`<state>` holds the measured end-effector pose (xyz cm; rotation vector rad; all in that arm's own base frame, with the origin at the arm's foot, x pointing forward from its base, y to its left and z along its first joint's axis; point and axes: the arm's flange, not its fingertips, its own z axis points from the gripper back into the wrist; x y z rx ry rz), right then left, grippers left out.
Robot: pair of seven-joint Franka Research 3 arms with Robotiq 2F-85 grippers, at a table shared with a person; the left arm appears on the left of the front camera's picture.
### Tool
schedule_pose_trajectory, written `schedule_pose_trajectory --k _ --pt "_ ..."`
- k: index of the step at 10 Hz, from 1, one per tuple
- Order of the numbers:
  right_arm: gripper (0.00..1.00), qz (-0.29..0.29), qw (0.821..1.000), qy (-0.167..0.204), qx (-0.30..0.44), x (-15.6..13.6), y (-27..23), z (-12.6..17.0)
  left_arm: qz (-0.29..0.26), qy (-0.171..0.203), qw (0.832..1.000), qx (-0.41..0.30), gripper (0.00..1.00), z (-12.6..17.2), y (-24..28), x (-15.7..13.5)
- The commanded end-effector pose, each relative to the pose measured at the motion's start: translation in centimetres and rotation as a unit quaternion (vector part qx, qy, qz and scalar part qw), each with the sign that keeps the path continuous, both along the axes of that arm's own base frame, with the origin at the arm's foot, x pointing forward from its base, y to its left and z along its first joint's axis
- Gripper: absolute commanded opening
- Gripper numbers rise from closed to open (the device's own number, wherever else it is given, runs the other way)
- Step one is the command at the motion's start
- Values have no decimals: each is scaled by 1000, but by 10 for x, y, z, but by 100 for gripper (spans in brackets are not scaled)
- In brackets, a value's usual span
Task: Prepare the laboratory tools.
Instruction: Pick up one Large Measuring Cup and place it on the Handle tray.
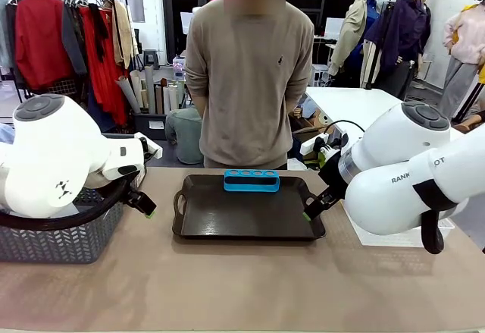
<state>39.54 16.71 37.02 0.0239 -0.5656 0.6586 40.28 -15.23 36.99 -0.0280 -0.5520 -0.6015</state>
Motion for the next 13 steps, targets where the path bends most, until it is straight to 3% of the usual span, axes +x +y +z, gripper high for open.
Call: schedule_pose_trajectory --k 1,9,13 --pt "100 0 1000 0 0 0 0 0 0 0 1000 0 100 0 0 0" --pt "100 0 1000 0 0 0 0 0 0 0 1000 0 100 0 0 0" --pt "100 45 994 64 78 -17 17 32 -41 31 998 -26 100 41 -1 -8"
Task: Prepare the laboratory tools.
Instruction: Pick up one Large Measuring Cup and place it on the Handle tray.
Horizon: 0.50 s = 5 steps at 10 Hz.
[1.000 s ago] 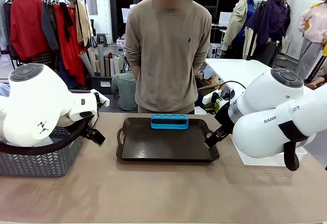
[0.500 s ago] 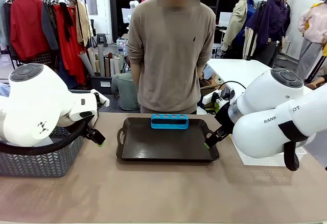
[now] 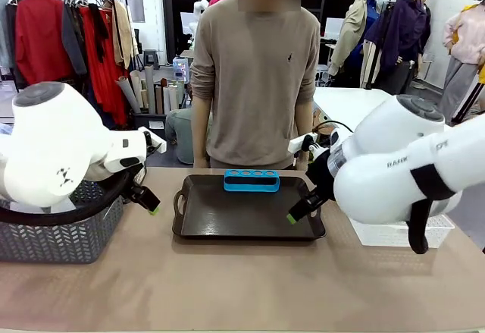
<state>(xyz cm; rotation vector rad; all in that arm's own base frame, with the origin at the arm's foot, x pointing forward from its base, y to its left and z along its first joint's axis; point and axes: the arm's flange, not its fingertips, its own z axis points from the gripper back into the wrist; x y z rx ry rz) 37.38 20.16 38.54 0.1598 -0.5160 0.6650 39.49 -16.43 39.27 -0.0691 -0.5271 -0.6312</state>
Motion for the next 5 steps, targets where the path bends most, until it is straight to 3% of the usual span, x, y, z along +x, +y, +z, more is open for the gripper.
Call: schedule_pose_trajectory --k 1,2,3,5 --pt "100 40 998 24 37 -1 -15 31 -35 24 999 -29 100 29 8 -2" --pt "100 49 997 33 47 -8 -10 44 -57 29 997 -50 100 45 10 -3" --pt "100 64 993 65 73 -14 -9 65 -69 28 994 -82 100 67 15 -6" --pt "100 92 989 66 93 -20 -17 100 -98 11 987 -127 100 100 26 -2"
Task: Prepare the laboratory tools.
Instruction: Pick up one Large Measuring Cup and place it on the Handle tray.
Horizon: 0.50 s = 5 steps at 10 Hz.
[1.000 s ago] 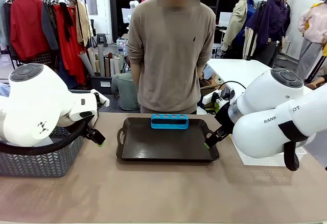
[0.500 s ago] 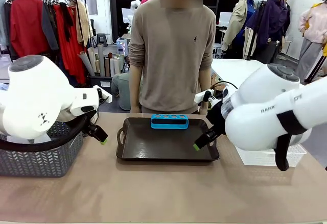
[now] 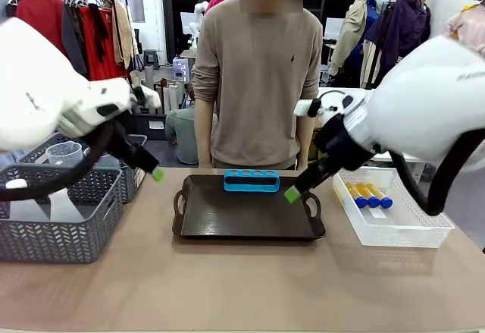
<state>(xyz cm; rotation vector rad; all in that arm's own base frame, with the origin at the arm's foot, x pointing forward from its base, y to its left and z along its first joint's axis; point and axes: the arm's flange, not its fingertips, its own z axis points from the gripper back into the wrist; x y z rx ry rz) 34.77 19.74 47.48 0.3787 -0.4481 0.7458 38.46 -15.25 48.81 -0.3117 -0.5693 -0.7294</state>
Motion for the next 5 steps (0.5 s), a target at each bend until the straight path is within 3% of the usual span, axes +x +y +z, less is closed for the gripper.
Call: schedule_pose_trajectory --k 1,3,5 --pt "100 25 999 3 30 4 -21 27 -21 -12 1000 -20 100 17 20 12" --pt "100 40 998 -5 56 6 -38 54 -42 -20 999 -24 100 39 33 28" --pt "100 22 995 -49 83 15 -50 68 -46 -40 998 -17 100 53 34 34"
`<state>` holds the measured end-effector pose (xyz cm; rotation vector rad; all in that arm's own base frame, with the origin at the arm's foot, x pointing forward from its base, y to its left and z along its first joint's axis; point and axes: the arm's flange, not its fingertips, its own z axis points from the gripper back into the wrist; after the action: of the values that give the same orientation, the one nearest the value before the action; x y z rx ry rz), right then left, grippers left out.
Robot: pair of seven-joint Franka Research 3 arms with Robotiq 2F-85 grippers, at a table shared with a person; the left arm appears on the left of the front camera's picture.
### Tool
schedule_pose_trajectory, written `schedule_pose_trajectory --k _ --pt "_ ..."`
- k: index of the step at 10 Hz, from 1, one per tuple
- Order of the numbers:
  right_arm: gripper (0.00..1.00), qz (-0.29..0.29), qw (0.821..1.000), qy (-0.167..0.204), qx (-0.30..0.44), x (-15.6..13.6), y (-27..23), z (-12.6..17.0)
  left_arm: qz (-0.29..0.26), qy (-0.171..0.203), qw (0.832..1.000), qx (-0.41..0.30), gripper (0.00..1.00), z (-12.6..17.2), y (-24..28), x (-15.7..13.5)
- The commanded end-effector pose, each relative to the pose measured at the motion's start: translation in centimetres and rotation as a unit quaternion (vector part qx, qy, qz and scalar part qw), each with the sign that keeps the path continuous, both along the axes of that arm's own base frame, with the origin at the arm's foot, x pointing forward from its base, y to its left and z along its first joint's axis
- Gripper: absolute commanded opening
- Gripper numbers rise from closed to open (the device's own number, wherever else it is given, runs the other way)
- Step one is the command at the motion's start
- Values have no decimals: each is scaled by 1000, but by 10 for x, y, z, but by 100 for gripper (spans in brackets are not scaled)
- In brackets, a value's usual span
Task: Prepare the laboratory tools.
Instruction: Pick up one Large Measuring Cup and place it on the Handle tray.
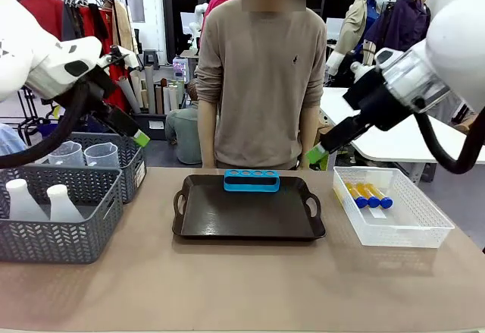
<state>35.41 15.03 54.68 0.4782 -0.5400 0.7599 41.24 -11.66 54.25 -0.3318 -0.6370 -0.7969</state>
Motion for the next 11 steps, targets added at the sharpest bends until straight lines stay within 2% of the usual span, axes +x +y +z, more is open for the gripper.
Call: schedule_pose_trajectory --k 1,5,6,7,9,11 --pt "100 7 1000 12 -12 -5 10 -9 3 7 1000 -5 100 -6 -2 -6" --pt "100 5 1000 5 -15 -3 7 -6 4 3 1000 5 100 -3 -3 -2" --pt "100 65 998 8 8 -13 5 22 -34 -13 999 32 100 24 8 0" --pt "100 86 996 1 6 -21 3 45 -44 -20 998 31 100 47 19 -1" --pt "100 110 994 -13 10 -25 -9 79 -73 -43 996 33 100 80 35 -2" --pt "100 95 995 -38 21 -23 -26 114 -82 -59 995 24 100 105 51 5"
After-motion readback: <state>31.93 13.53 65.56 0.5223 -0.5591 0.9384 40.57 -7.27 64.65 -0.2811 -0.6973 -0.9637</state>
